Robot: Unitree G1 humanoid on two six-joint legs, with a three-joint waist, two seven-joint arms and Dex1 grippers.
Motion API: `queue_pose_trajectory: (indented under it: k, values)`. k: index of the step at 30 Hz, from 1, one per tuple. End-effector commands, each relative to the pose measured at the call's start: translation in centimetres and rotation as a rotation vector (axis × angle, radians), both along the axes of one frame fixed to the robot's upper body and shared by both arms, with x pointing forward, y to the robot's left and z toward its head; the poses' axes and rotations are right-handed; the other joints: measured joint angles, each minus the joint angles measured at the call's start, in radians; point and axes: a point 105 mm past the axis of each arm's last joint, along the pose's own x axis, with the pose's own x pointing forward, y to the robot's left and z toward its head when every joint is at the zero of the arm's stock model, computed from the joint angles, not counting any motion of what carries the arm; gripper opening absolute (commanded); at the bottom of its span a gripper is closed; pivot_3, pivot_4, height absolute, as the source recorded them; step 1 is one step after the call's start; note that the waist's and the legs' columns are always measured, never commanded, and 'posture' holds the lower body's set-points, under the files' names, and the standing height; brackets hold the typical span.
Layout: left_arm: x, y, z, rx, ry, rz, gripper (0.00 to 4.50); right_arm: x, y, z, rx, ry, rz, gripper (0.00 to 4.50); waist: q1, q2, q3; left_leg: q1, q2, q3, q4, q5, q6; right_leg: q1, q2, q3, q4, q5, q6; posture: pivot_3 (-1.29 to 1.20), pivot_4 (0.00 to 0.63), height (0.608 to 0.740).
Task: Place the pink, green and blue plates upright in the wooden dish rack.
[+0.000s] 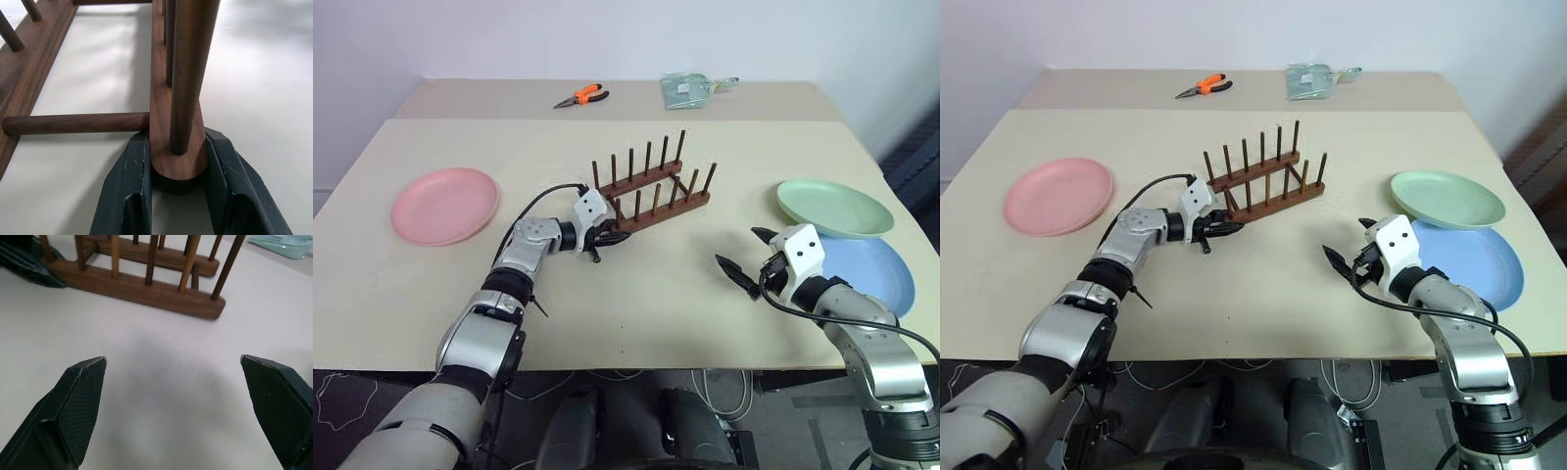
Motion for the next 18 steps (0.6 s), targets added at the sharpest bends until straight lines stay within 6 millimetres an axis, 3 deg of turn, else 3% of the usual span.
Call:
queue_pose_trajectory:
  k: [1, 6, 12, 15, 16, 18]
  values:
    - [-2.7, -0.2, -1.0, 0.010, 0.036, -0.126, 0.77, 0.3, -1.1, 1.2, -0.038, -0.045, -0.009, 4.50, 0.000, 0.000, 0.000, 0.000, 0.000, 0.000, 0.000, 0.000, 0.000, 0.000, 0.000, 0.000, 0.000, 0.000, 0.000, 0.00, 0.150, 0.738]
    - [-6.2, 0.4, -0.5, 0.034, 0.033, -0.234, 0.77, 0.2, -3.7, 1.1, -0.086, -0.027, -0.055, 4.50, -0.001, 0.001, 0.000, 0.000, 0.000, 0.000, 0.000, 0.000, 0.000, 0.000, -0.001, 0.001, 0.000, 0.000, 0.000, 0.00, 0.150, 0.738]
    - [-6.8, 2.7, -1.1, 0.105, 0.049, -0.135, 3.70, 0.1, -6.1, 0.7, -0.142, 0.003, -0.089, 4.50, -0.002, 0.002, 0.000, 0.000, 0.000, 0.000, 0.000, 0.000, 0.000, 0.000, -0.001, 0.001, 0.000, -0.001, -0.003, 0.00, 0.150, 0.738]
    - [-7.1, 4.5, -1.4, 0.121, 0.080, -0.062, 3.70, -0.4, -6.4, 0.0, -0.163, 0.037, -0.071, 4.50, -0.006, 0.002, -0.001, 0.000, 0.000, 0.000, 0.001, 0.000, 0.000, 0.000, -0.001, 0.001, 0.000, -0.002, -0.003, 0.00, 0.150, 0.738]
    - [-7.5, 5.0, -1.5, 0.121, 0.097, -0.049, 3.74, -0.7, -6.1, -0.3, -0.164, 0.052, -0.047, 4.25, -0.007, 0.002, -0.001, 0.000, 0.000, 0.000, 0.001, 0.000, 0.000, 0.000, -0.001, 0.001, 0.000, -0.002, -0.003, 0.00, 0.150, 0.738]
    - [-8.7, 6.1, -1.8, 0.130, 0.145, -0.044, 3.10, -1.8, -4.9, -1.0, -0.147, 0.101, 0.029, 3.71, -0.016, 0.002, -0.001, 0.000, 0.001, 0.000, 0.000, -0.001, 0.001, 0.000, -0.001, 0.001, 0.000, -0.002, -0.003, 0.00, 0.150, 0.738]
